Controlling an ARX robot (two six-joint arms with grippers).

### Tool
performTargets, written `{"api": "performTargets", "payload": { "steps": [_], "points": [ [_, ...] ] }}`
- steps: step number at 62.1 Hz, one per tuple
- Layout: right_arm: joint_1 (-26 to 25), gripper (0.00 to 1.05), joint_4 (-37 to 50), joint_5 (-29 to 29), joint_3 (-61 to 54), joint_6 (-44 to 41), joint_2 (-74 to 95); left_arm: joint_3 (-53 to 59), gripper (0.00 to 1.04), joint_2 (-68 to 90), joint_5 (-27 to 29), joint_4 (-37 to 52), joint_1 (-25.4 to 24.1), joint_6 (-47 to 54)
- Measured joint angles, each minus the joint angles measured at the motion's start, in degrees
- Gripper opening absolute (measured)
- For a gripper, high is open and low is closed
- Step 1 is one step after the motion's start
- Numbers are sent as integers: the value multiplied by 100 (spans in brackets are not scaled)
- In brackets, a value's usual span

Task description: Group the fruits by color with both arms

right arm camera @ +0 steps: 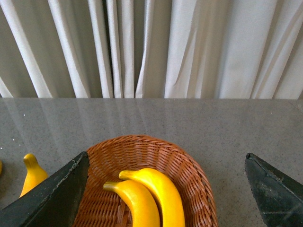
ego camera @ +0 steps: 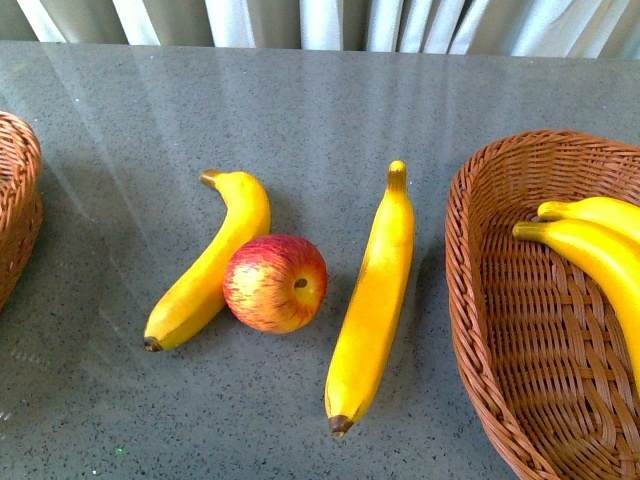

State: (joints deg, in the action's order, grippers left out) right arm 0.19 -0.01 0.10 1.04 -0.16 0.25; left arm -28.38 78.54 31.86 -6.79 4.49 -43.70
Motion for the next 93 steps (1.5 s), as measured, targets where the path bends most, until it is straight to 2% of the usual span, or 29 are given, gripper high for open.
{"api": "performTargets", "payload": {
  "steps": [5, 11, 25, 44, 65, 93],
  "points": [
    [0, 96, 0, 0, 0, 0, 0, 28, 96, -157, 170, 153, 223, 232],
    [0, 96, 0, 0, 0, 0, 0, 52, 96, -260, 245, 741, 678, 820],
    [0, 96, 0, 0, 0, 0, 0, 2, 96, 127, -442, 1668, 1672, 2041],
    [0, 96, 0, 0, 0, 0, 0, -391, 96, 883, -1228, 2527, 2441, 2771],
    [0, 96, 0, 0, 0, 0, 0, -577, 96, 1290, -2011, 2782, 2907, 3254],
    [0, 96, 0, 0, 0, 0, 0, -675, 96, 1773, -2444, 2903, 3132, 3471]
  ]
}}
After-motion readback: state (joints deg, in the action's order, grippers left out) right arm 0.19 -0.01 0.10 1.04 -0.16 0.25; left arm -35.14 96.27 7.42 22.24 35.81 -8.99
